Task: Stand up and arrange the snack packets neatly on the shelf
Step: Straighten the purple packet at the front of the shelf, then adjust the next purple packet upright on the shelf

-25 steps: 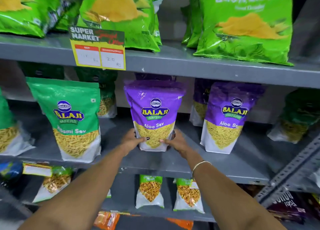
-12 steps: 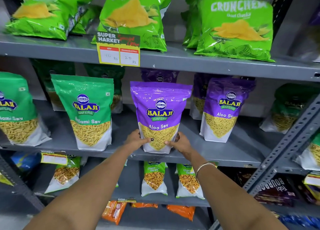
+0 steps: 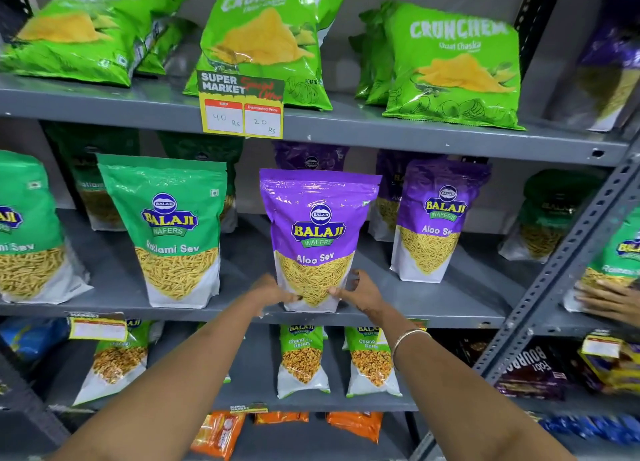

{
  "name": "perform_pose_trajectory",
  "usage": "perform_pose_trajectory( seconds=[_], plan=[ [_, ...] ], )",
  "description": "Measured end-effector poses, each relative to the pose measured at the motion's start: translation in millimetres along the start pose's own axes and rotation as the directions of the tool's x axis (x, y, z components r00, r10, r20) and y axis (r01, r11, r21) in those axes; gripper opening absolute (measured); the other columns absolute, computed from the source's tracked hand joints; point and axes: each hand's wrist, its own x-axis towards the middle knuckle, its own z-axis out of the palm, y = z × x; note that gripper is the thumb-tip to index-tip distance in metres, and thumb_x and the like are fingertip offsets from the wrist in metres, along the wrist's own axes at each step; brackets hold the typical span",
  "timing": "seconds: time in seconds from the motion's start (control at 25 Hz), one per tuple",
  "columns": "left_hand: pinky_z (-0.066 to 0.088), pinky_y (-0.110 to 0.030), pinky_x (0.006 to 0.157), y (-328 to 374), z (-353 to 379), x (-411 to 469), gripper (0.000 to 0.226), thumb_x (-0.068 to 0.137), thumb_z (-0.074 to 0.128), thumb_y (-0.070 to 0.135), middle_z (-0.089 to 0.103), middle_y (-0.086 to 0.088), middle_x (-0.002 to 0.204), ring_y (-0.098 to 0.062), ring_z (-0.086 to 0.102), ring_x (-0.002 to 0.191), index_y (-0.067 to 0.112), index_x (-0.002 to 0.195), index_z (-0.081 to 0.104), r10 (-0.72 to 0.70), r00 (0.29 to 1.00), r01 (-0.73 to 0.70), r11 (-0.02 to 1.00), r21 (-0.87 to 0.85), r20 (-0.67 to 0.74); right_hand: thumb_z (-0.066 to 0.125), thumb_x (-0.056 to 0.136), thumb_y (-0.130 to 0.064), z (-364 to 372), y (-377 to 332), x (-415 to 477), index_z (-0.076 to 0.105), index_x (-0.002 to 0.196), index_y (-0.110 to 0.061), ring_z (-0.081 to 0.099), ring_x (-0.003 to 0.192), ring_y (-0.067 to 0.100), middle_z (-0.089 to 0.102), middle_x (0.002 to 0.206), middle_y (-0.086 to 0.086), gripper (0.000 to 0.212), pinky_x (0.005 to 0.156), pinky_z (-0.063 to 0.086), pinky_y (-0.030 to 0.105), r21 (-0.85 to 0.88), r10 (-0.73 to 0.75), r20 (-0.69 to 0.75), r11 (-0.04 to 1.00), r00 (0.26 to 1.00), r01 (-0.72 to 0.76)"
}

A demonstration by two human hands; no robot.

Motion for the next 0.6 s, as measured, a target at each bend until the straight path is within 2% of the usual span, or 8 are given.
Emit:
perform_pose_trajectory(
  seconds=[0.08, 0.16, 0.24, 0.32, 0.44, 0.48, 0.56, 0.6],
  plan=[
    [0.047, -0.033, 0.089, 3.0, 2.3, -10.5, 0.041, 0.084, 0.064, 0.033, 0.054, -0.008, 0.094, -0.019, 0.059, 0.084, 0.003, 0.108, 0.05, -0.17, 0.968, 0.139, 0.976, 0.168, 0.183, 0.074, 0.075, -0.023, -9.6, 1.1, -2.3, 0.025, 0.14, 0.0, 0.04, 0.131, 0.031, 0.039, 0.144, 0.018, 0.084, 0.105, 0.038, 0.038, -0.06, -0.01, -0.058, 0.998, 0.998, 0.006],
    [0.046, -0.034, 0.096, 17.0, 13.1, -18.5, 0.031, 0.089, 0.055, 0.038, 0.053, -0.003, 0.079, -0.013, 0.054, 0.069, 0.008, 0.081, 0.052, -0.244, 0.903, 0.129, 0.939, 0.318, 0.353, 0.074, 0.075, -0.02, -31.6, 3.5, 0.6, 0.028, 0.137, 0.004, 0.043, 0.129, 0.032, 0.043, 0.141, 0.021, 0.08, 0.104, 0.037, 0.037, -0.129, -0.035, -0.151, 0.991, 0.988, 0.015],
    [0.047, -0.038, 0.096, 40.6, 35.1, -18.0, 0.026, 0.091, 0.051, 0.034, 0.056, -0.001, 0.08, -0.014, 0.058, 0.074, 0.01, 0.08, 0.053, -0.153, 0.877, -0.004, 0.945, 0.326, 0.456, 0.074, 0.075, -0.017, -64.5, 7.6, 6.0, 0.033, 0.133, 0.007, 0.046, 0.124, 0.035, 0.047, 0.135, 0.023, 0.075, 0.099, 0.038, 0.037, -0.164, -0.04, -0.259, 0.986, 0.965, -0.004],
    [0.047, -0.041, 0.096, 70.4, 65.7, -19.0, 0.02, 0.092, 0.052, 0.027, 0.055, -0.003, 0.089, -0.019, 0.056, 0.089, 0.009, 0.098, 0.054, -0.009, 0.877, -0.112, 0.968, 0.223, 0.481, 0.077, 0.072, -0.018, -104.3, 14.3, 13.0, 0.037, 0.128, 0.006, 0.05, 0.119, 0.038, 0.051, 0.128, 0.024, 0.073, 0.096, 0.041, 0.041, -0.134, -0.022, -0.376, 0.99, 0.927, -0.031],
    [0.046, -0.03, 0.084, 112.9, 115.3, 6.7, 0.053, 0.088, 0.059, 0.026, 0.05, -0.008, 0.122, -0.018, 0.047, 0.109, 0.006, 0.134, 0.041, 0.181, 0.938, -0.171, 0.984, -0.058, 0.295, 0.084, 0.061, -0.022, -165.9, 33.9, 37.0, 0.04, 0.125, 0.002, 0.05, 0.119, 0.037, 0.052, 0.125, 0.024, 0.081, 0.101, 0.042, 0.045, -0.058, 0.014, -0.459, 0.997, 0.888, -0.046],
    [0.044, -0.029, 0.088, 127.6, 129.1, 21.3, 0.064, 0.086, 0.062, 0.026, 0.047, -0.007, 0.133, -0.019, 0.046, 0.118, 0.005, 0.139, 0.034, 0.217, 0.954, -0.193, 0.972, -0.134, 0.205, 0.085, 0.057, -0.025, -184.0, 41.5, 50.2, 0.039, 0.127, 0.001, 0.05, 0.119, 0.035, 0.052, 0.126, 0.022, 0.087, 0.102, 0.043, 0.044, -0.046, 0.028, -0.427, 0.998, 0.904, -0.052],
    [0.036, -0.032, 0.107, 156.4, 154.8, 50.5, 0.083, 0.082, 0.067, 0.024, 0.033, -0.01, 0.152, -0.022, 0.036, 0.137, 0.004, 0.148, 0.02, 0.243, 0.968, -0.221, 0.947, -0.234, 0.069, 0.087, 0.048, -0.032, -214.3, 55.7, 78.8, 0.035, 0.132, -0.005, 0.054, 0.117, 0.032, 0.053, 0.13, 0.018, 0.103, 0.102, 0.046, 0.047, 0.053, 0.058, -0.273, 0.998, 0.96, -0.045],
    [0.034, -0.03, 0.11, 168.9, 164.3, 62.5, 0.085, 0.081, 0.069, 0.018, 0.031, -0.01, 0.153, -0.021, 0.036, 0.138, 0.003, 0.148, 0.018, 0.248, 0.969, -0.234, 0.926, -0.295, 0.008, 0.088, 0.042, -0.03, -224.6, 62.5, 93.0, 0.035, 0.131, -0.009, 0.057, 0.116, 0.033, 0.055, 0.131, 0.019, 0.105, 0.1, 0.047, 0.051, 0.151, 0.062, -0.192, 0.988, 0.979, -0.033]
  ],
)
